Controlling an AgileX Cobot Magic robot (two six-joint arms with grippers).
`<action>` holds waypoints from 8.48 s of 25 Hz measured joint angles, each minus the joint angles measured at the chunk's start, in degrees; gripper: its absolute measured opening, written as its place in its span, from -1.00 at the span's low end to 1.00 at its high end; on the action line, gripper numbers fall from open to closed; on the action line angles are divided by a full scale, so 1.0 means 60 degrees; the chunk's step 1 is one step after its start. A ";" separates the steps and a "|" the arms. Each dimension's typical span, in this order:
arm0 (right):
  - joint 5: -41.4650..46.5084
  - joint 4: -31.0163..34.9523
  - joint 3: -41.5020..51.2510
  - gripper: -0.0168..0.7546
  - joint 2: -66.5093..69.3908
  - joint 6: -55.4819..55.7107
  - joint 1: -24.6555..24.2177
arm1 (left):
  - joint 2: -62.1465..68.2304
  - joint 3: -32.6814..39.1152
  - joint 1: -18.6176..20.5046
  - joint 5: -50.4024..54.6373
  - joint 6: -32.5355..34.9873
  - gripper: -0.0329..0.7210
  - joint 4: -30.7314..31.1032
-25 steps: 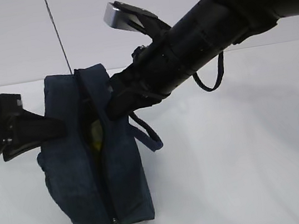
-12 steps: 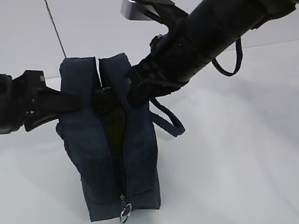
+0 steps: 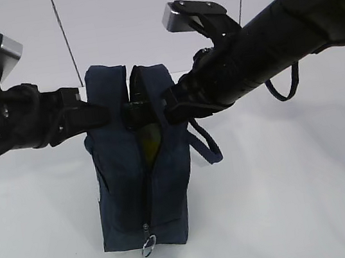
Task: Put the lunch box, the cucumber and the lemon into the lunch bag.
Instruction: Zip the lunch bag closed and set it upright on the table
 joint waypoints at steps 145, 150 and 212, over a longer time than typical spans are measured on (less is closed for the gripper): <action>0.0694 0.9237 0.7447 0.22 -0.4005 -1.2496 0.0000 | 0.0000 0.0960 -0.0697 0.0157 0.4732 -0.03 -0.0770; 0.0694 0.9237 0.7447 0.22 -0.4005 -1.2554 0.0000 | 0.0015 0.0960 -0.0697 0.0422 0.4732 -0.40 -0.0770; 0.0269 0.9305 0.4594 0.10 0.0367 -1.3978 0.0000 | 0.0066 0.0960 -0.0697 0.1856 0.4488 -0.92 -0.0740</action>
